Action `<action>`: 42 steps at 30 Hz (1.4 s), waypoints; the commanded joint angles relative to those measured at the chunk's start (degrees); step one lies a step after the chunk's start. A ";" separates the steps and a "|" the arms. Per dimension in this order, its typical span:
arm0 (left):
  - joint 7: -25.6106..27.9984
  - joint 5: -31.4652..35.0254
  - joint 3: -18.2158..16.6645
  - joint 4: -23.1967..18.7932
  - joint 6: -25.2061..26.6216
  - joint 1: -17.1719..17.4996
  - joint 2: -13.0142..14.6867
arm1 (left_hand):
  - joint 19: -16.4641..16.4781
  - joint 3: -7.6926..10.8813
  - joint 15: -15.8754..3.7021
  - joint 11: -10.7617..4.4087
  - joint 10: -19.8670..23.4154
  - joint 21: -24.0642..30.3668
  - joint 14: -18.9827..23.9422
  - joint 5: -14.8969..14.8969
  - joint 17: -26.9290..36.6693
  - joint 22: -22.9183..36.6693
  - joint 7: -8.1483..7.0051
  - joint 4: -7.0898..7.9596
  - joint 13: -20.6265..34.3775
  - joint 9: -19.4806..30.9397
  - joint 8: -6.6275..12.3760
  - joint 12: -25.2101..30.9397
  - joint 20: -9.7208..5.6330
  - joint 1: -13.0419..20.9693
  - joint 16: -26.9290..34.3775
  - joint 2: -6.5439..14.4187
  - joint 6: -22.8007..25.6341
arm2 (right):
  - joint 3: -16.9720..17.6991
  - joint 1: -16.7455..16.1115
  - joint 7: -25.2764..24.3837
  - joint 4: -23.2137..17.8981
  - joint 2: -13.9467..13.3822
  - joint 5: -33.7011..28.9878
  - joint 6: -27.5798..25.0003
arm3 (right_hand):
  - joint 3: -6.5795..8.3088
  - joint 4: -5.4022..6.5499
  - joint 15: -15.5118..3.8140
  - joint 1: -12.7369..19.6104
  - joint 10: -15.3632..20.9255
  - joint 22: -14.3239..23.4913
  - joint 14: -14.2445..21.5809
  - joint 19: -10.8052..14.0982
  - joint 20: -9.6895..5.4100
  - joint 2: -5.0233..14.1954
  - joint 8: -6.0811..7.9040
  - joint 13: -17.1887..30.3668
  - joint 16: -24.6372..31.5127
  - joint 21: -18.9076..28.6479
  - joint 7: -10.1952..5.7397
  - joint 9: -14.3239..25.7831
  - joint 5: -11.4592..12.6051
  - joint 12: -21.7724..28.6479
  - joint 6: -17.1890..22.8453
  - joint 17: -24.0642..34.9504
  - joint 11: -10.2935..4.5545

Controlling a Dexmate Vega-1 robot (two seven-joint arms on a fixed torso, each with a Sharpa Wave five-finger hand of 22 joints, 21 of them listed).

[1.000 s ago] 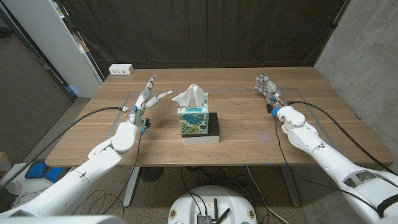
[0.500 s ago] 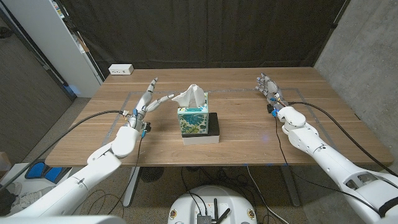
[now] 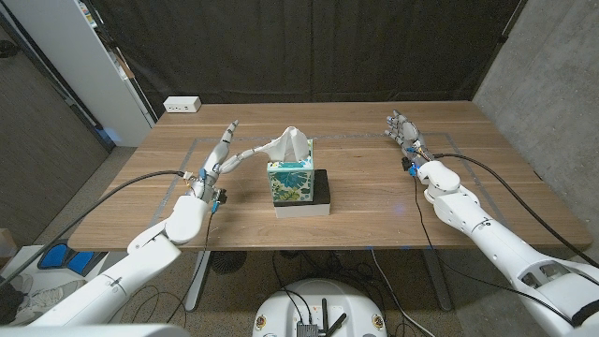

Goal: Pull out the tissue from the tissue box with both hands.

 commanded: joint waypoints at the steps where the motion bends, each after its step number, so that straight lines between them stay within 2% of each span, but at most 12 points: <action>1: -0.57 0.23 -0.82 -1.25 -0.94 2.36 0.58 | 0.31 -0.48 -0.15 -0.18 -19.63 0.26 -13.69 0.57 0.16 0.25 -0.21 0.10 0.23 0.08 0.40 0.27 -0.18 0.94 0.20 -0.01 -27.30 | 0.22 -1.06 -1.41 -2.18 -0.48 -0.45 -0.63 | 0.08 -0.36 0.14 0.19 0.43 0.20 0.14 0.16 0.15 0.04 0.16 0.20 -0.28 -0.13 0.27 0.24 -0.16 -0.20 0.09 -0.05 0.26; 18: -1.67 -0.24 -2.30 -2.50 -3.17 6.40 1.57 | 0.44 -1.36 -0.28 -0.13 -19.41 0.27 -13.49 0.94 0.16 0.25 -0.29 0.22 0.22 0.07 0.47 0.30 -0.22 1.28 0.22 0.06 -27.06 | 0.38 -2.69 -4.13 -5.68 -0.86 -1.14 -2.19 | -0.07 -0.54 0.24 -0.01 0.39 0.21 0.11 0.19 0.19 0.14 0.13 0.20 -0.30 -0.47 0.32 0.24 -0.17 -0.25 0.03 -0.23 0.28; 42: -4.20 -1.01 -5.44 -5.79 -4.64 12.67 3.48 | 0.66 -2.78 -0.40 -0.24 -19.46 0.30 -13.34 1.44 0.17 0.27 -0.44 0.46 0.21 0.07 0.37 0.20 -0.35 1.57 0.19 0.13 -27.19 | 0.08 -3.46 -6.22 -7.24 -0.54 -2.06 -3.29 | -0.27 -0.82 0.27 -0.29 0.42 0.22 0.14 0.37 0.22 0.30 0.12 0.20 -0.28 -0.98 0.35 0.23 -0.17 -0.27 -0.01 -0.49 0.31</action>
